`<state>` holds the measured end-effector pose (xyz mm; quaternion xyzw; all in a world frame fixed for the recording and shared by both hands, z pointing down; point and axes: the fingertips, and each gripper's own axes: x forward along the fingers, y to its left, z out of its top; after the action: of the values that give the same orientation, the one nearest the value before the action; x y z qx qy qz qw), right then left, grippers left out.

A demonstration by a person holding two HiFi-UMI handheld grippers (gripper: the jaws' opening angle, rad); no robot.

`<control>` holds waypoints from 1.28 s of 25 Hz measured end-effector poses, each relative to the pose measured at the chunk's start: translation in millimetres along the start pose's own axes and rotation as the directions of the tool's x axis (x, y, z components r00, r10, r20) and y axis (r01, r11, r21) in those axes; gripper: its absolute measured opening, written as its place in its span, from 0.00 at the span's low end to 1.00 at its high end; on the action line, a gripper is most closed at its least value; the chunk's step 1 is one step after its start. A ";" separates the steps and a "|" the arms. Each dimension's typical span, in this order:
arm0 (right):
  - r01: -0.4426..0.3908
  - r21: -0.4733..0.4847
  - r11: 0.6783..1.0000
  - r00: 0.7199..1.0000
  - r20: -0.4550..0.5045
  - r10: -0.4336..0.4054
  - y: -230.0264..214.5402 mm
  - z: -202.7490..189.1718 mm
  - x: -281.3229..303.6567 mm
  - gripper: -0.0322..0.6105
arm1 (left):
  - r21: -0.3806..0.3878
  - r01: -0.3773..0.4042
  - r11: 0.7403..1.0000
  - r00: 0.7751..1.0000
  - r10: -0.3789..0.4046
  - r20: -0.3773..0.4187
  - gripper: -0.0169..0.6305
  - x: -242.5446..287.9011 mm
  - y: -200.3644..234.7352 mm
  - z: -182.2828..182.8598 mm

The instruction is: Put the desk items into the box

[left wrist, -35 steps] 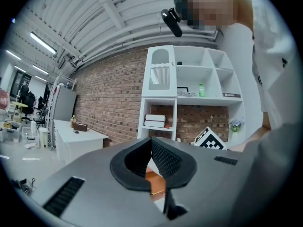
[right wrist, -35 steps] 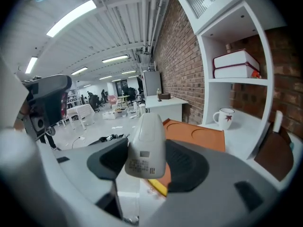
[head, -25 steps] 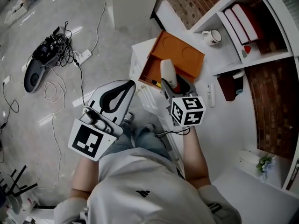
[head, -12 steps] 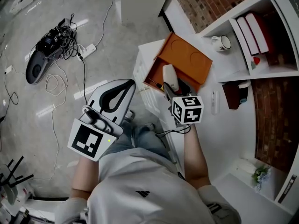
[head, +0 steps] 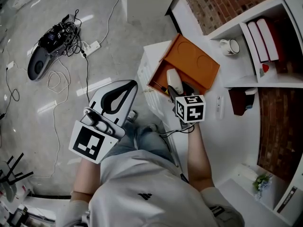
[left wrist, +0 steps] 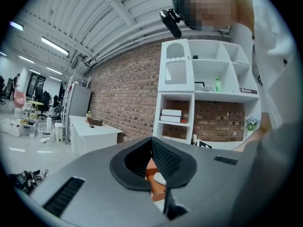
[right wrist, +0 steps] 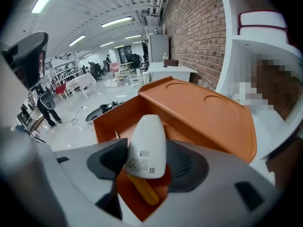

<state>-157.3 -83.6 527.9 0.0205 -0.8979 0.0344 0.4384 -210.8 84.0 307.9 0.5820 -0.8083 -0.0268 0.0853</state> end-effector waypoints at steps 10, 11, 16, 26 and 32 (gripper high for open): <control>-0.008 -0.007 1.000 1.000 -0.030 0.008 3.3 -1.7 4.7 0.45 | -0.004 0.014 1.000 1.000 -0.015 -0.006 0.05 8.4 3.9 -2.6; -0.008 -0.007 1.000 1.000 -0.030 0.008 3.1 -1.9 5.0 0.45 | -0.004 0.017 1.000 1.000 -0.017 -0.006 0.05 9.8 3.9 -2.6; 0.009 0.000 1.000 1.000 -0.021 -0.009 1.4 -0.7 3.2 0.45 | -0.003 0.034 0.999 0.999 -0.034 -0.008 0.05 14.3 3.1 -1.8; 0.030 0.080 0.996 0.996 0.085 -0.037 -2.4 14.7 -20.3 0.39 | 0.008 0.114 0.993 0.994 -0.114 0.000 0.05 27.8 -9.3 3.7; 0.041 0.169 0.985 0.975 0.208 -0.077 -6.6 27.4 -50.5 0.12 | 0.021 0.191 0.981 0.981 -0.192 0.007 0.05 34.8 -23.4 10.6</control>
<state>-147.4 -92.1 471.6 0.0868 -0.9329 0.0926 0.3370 -201.5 43.0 297.9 0.6578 -0.7492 -0.0293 0.0726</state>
